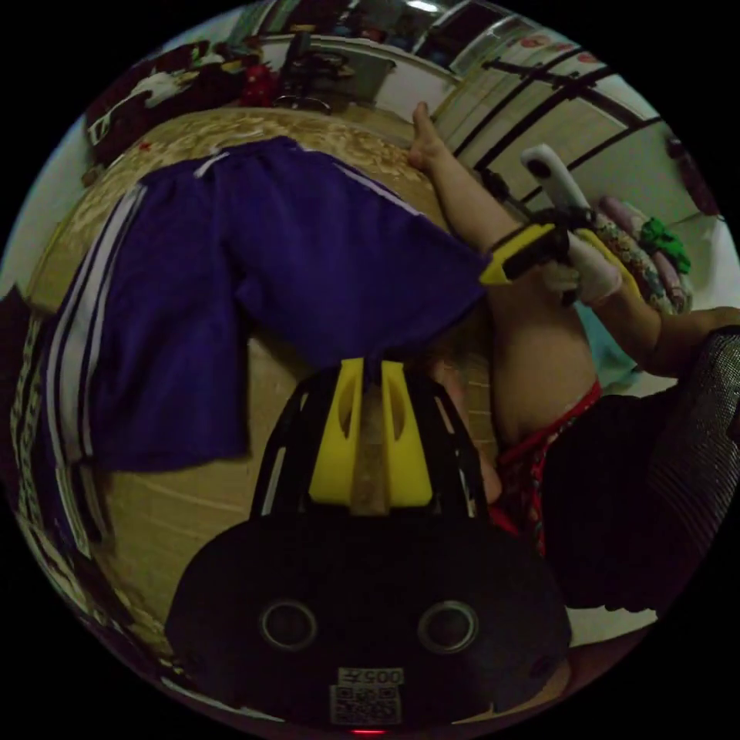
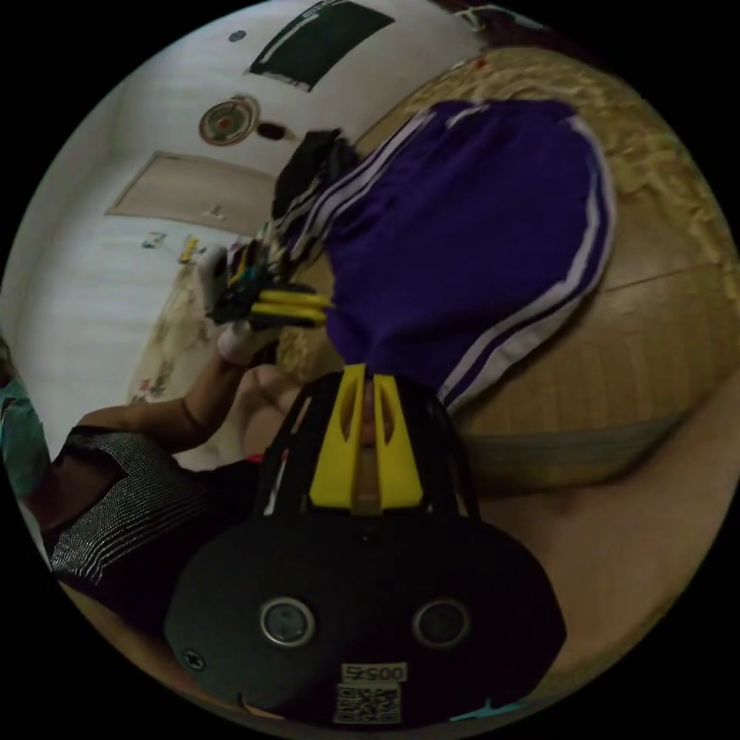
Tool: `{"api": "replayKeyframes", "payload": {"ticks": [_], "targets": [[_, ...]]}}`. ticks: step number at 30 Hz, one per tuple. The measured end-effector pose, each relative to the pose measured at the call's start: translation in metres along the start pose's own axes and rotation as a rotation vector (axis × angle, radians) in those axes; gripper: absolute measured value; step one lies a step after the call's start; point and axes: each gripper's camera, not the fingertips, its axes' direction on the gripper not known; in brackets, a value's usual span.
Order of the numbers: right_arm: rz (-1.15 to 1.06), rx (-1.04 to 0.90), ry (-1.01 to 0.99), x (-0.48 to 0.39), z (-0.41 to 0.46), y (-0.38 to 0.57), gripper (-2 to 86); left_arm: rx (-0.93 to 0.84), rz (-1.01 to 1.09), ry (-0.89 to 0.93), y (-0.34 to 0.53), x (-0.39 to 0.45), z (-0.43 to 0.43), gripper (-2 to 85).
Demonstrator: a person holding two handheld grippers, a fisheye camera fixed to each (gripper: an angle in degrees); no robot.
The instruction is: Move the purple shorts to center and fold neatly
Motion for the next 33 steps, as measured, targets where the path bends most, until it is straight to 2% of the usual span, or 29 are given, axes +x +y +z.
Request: {"api": "replayKeyframes", "payload": {"ticks": [3,7,10,13,17,20,26,30,33], "targets": [[0.019,-0.113,-0.053,-0.001,0.031,-0.002,2.1,-0.074,-0.078,0.004,0.016,-0.022,0.011,6.3],[-0.006,-0.214,-0.137,-0.003,0.037,0.003,4.3,-0.063,-0.170,0.028,0.034,-0.035,0.014,7.0],[-0.006,-0.134,-0.117,0.005,0.005,0.005,4.9,0.028,-0.252,-0.016,0.053,-0.037,0.006,6.0],[0.054,0.016,-0.087,0.026,-0.037,0.003,5.4,0.159,-0.325,-0.141,0.066,-0.026,-0.001,5.7],[0.114,0.146,0.107,0.050,-0.080,-0.012,7.2,0.271,-0.146,-0.002,0.043,0.012,0.013,7.7],[0.145,0.153,0.237,0.063,-0.089,-0.034,7.8,0.185,-0.004,0.057,0.010,0.045,0.046,12.1],[0.179,0.099,0.400,0.079,-0.081,-0.071,8.2,-0.038,0.147,-0.082,-0.030,0.085,0.100,13.9],[0.163,0.082,0.414,0.078,-0.072,-0.080,8.0,-0.122,0.152,-0.215,-0.036,0.091,0.113,11.2],[0.137,0.075,0.451,0.071,-0.065,-0.084,6.3,-0.156,0.155,-0.178,-0.035,0.088,0.110,6.7]]}}
